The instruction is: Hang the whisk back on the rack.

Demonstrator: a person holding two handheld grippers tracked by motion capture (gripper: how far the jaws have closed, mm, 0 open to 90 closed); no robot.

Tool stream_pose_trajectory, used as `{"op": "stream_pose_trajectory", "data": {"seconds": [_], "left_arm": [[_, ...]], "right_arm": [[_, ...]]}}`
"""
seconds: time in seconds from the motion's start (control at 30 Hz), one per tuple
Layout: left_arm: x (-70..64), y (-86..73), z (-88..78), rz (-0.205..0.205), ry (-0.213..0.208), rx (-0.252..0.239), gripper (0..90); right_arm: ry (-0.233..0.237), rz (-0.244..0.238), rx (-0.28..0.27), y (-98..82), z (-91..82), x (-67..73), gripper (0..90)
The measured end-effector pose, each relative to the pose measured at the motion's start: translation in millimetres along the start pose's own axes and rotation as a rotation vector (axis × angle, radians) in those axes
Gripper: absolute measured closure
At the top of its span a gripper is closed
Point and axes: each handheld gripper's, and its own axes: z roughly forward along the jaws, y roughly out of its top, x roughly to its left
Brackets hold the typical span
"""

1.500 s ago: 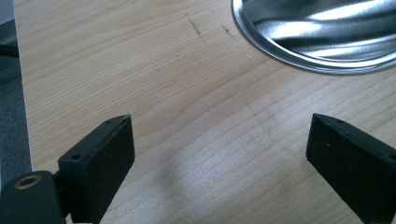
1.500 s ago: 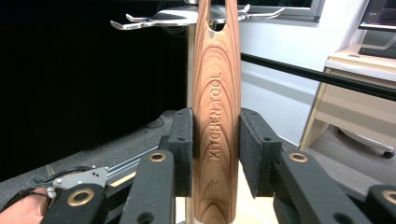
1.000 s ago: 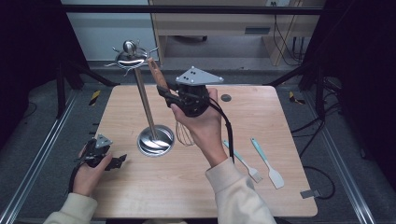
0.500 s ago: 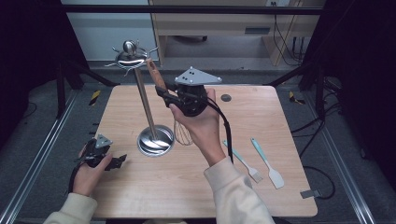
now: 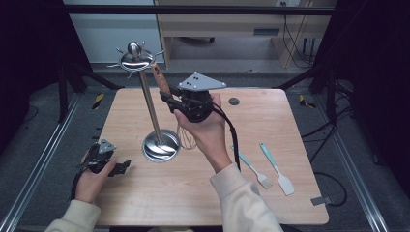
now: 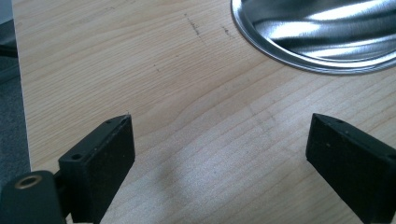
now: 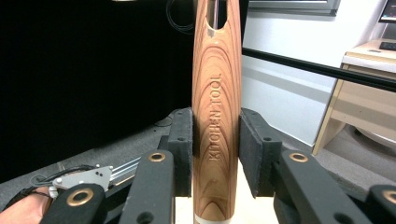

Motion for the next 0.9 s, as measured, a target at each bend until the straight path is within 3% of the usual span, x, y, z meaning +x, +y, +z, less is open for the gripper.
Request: {"op": "stream_pose_trajectory", "data": {"seconds": [0.8, 0.9], "left_arm": [[0.7, 0.3, -1.2, -0.002, 0.000, -0.002, 7.6], [0.6, 0.3, -0.8, -0.006, 0.001, -0.006, 7.5]], "right_arm": [[-0.014, -0.023, 0.019, -0.7, 4.7, 2.2, 67.5], [-0.015, -0.029, 0.019, -0.5, 4.8, 2.9, 60.1]]}}
